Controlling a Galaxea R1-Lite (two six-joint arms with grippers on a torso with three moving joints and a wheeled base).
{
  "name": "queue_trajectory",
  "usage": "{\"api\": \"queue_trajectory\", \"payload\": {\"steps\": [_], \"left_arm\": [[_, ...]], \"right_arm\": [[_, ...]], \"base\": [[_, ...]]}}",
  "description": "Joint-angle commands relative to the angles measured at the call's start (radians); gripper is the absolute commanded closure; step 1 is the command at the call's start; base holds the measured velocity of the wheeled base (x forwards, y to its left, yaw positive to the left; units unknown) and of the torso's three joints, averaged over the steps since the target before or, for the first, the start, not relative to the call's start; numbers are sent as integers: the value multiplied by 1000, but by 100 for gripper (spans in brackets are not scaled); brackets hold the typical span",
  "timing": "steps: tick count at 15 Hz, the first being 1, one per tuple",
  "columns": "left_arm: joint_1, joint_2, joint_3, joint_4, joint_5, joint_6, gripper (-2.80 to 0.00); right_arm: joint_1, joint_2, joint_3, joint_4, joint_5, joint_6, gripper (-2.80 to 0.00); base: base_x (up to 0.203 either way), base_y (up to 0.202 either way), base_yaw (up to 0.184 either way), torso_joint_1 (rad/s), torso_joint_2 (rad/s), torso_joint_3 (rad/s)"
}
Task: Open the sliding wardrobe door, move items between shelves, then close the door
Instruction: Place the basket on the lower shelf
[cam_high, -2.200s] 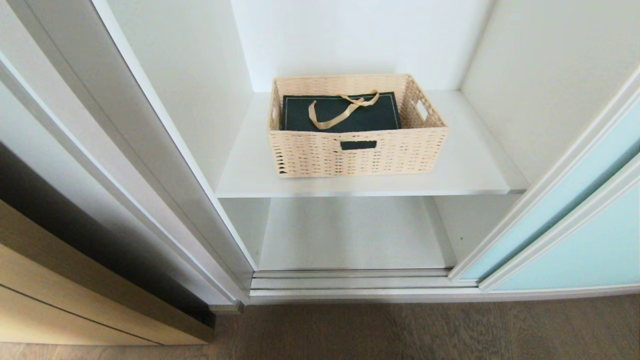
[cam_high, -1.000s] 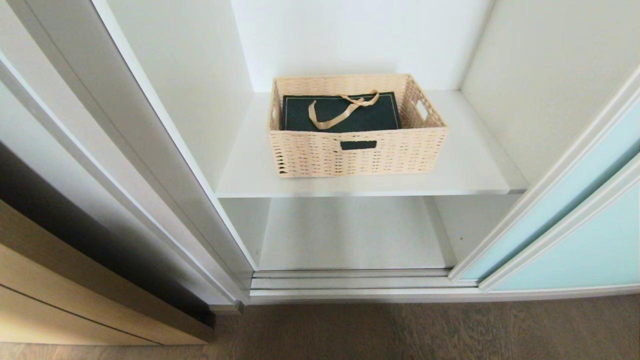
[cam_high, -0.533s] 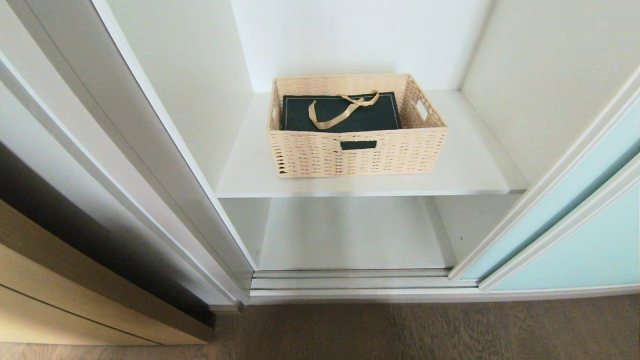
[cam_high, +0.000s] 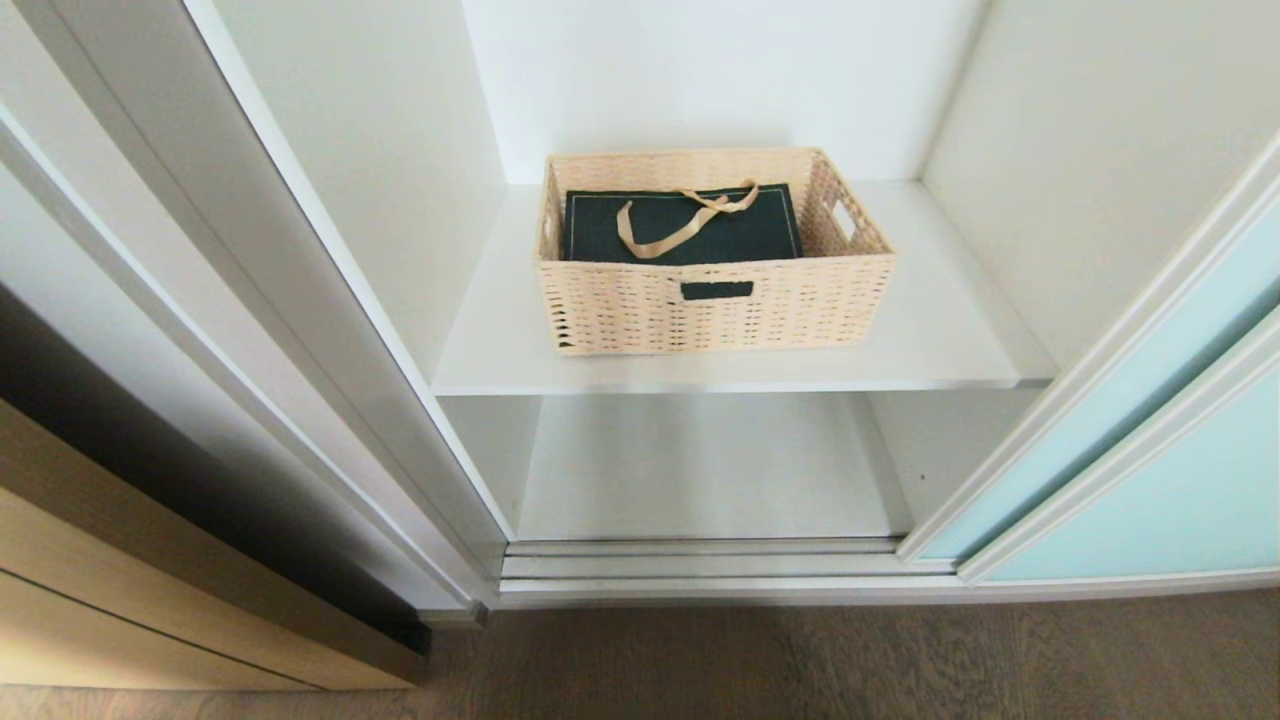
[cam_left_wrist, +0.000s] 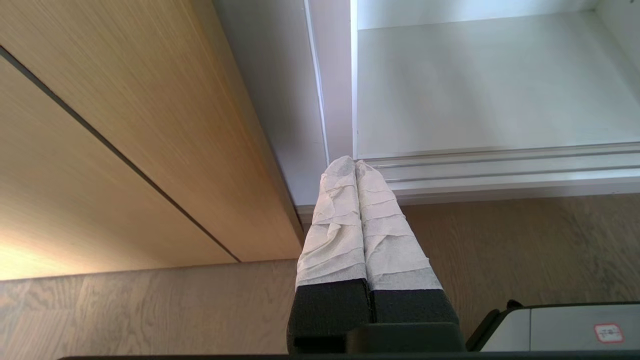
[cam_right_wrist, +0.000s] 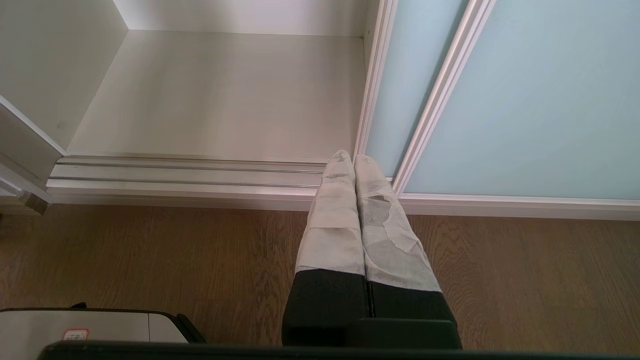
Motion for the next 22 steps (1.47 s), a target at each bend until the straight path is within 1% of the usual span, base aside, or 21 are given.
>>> {"api": "queue_trajectory", "payload": {"steps": [1, 3, 11, 13, 14, 15, 16, 18, 20, 22], "left_arm": [[1, 3, 0, 2, -2, 17, 0], [0, 1, -1, 2, -3, 28, 0], [1, 1, -3, 7, 0, 27, 0], [1, 4, -30, 34, -3, 38, 0], [1, 13, -68, 52, -4, 40, 0], [1, 44, -110, 66, -4, 41, 0], [1, 92, -155, 72, -4, 41, 0], [1, 202, -263, 75, -15, 42, 0], [2, 339, -423, 81, -36, 41, 0], [2, 497, -582, 78, -41, 40, 0]], "right_arm": [[1, 0, 2, 0, 1, 4, 0], [0, 0, 2, 0, 1, 4, 0], [0, 0, 2, 0, -5, 8, 0], [0, -2, 2, -4, -6, 6, 0], [0, -2, -5, -1, -9, 3, 0], [0, 3, -40, 7, -21, -4, 0], [0, 33, -120, 28, -43, -7, 0], [1, 110, -334, 109, -53, -9, 0], [-3, 188, -538, 182, -14, -31, 0], [-7, 345, -718, 219, 39, -55, 0]], "base": [[0, 0, 0, 0, 0, 0], [0, 0, 0, 0, 0, 0], [0, 0, 0, 0, 0, 0], [0, 0, 0, 0, 0, 0], [0, 0, 0, 0, 0, 0], [0, 0, 0, 0, 0, 0], [0, 0, 0, 0, 0, 0], [0, 0, 0, 0, 0, 0], [0, 0, 0, 0, 0, 0], [0, 0, 0, 0, 0, 0]]}}
